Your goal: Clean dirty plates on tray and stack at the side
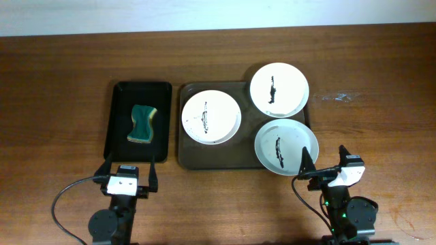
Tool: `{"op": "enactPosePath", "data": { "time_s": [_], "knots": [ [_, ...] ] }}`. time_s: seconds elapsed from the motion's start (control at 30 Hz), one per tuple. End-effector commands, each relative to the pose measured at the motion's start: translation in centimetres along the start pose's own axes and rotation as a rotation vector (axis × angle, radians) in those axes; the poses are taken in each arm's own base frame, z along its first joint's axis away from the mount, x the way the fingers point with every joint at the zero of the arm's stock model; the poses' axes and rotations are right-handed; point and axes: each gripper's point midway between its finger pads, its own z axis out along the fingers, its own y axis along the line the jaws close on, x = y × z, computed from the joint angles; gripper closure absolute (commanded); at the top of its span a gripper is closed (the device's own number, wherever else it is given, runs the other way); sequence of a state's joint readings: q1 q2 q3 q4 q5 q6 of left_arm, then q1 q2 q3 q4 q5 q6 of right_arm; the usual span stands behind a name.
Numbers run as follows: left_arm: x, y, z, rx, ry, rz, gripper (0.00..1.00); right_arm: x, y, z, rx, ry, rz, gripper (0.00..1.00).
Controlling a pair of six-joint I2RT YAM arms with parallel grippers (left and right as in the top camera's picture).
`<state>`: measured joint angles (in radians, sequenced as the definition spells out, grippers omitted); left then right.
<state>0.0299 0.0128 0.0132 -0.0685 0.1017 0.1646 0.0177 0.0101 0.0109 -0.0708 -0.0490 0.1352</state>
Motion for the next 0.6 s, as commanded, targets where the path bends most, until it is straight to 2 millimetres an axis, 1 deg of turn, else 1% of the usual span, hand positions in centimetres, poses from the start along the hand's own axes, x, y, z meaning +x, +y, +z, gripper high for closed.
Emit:
{"op": "enactPosePath", "data": {
  "time_s": [0.0,0.2,0.27,0.37,0.43,0.53,0.57],
  "knots": [
    [0.1,-0.4,0.0,0.018,-0.003,0.009,0.01,0.3,0.2,0.0,-0.007,0.007,0.003,0.01],
    [0.1,-0.4,0.0,0.018,-0.003,0.009,0.0,0.3,0.2,0.0,-0.007,0.007,0.003,0.01],
    [-0.3,-0.3,0.0,0.015,-0.018,0.011,0.01,0.3,0.2,0.0,-0.007,0.007,0.002,0.01],
    [-0.3,-0.3,0.0,0.015,-0.018,0.011,0.01,0.3,0.2,0.0,-0.007,0.007,0.002,0.01],
    [0.0,-0.3,0.0,0.018,-0.004,0.01,0.01,0.3,0.2,0.0,-0.006,0.007,0.002,0.01],
    [0.0,-0.3,0.0,0.017,-0.004,0.01,0.01,-0.1,-0.9,0.0,0.057,-0.011,0.002,0.01],
    [0.0,-0.3,0.0,0.013,-0.004,0.01,0.01,-0.2,-0.9,0.0,0.055,-0.015,0.002,0.01]
  ]
}}
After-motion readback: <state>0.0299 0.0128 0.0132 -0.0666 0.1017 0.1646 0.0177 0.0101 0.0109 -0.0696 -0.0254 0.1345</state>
